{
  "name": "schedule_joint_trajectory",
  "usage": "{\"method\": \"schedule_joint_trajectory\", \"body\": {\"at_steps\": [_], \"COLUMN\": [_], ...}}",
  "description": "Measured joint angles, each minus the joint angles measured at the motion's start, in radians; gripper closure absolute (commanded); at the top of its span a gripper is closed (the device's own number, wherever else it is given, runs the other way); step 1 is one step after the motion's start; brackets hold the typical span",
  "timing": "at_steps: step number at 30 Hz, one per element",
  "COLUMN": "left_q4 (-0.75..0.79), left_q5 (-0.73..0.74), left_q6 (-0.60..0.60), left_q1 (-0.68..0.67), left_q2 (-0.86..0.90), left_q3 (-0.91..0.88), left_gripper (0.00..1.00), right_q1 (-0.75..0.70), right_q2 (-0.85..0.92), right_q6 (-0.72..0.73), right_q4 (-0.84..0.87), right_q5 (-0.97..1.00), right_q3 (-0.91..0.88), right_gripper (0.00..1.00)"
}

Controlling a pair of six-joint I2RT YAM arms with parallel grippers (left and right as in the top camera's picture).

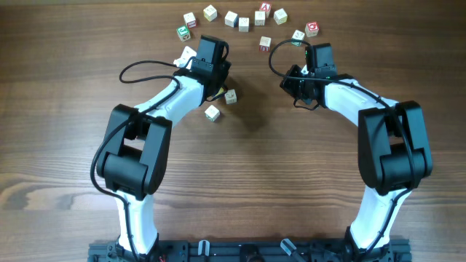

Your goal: Form a circle

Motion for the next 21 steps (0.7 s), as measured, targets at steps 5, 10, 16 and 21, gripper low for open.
{"method": "schedule_joint_trajectory", "body": {"at_steps": [5,10,16,21], "left_q4": [-0.031,-0.064,-0.119,-0.120], "left_q5": [0.001,0.019,0.047,0.056], "left_q6": [-0.001,-0.006,-0.038,-0.042], "left_q1": [0.000,0.021,0.039,0.035], "left_q2": [-0.005,-0.030,-0.035,-0.035], "left_q3": [0.000,0.016,0.023,0.023], "left_gripper": [0.96,0.96,0.96,0.96], "right_q1": [0.000,0.000,0.000,0.000], "right_q2": [0.000,0.000,0.000,0.000], "right_q6": [0.000,0.000,0.012,0.012], "right_q4": [0.000,0.005,0.005,0.004], "right_q5": [-0.001,-0.013,-0.023,-0.024], "right_q3": [0.000,0.000,0.000,0.000], "right_gripper": [0.96,0.96,0.95,0.96]}}
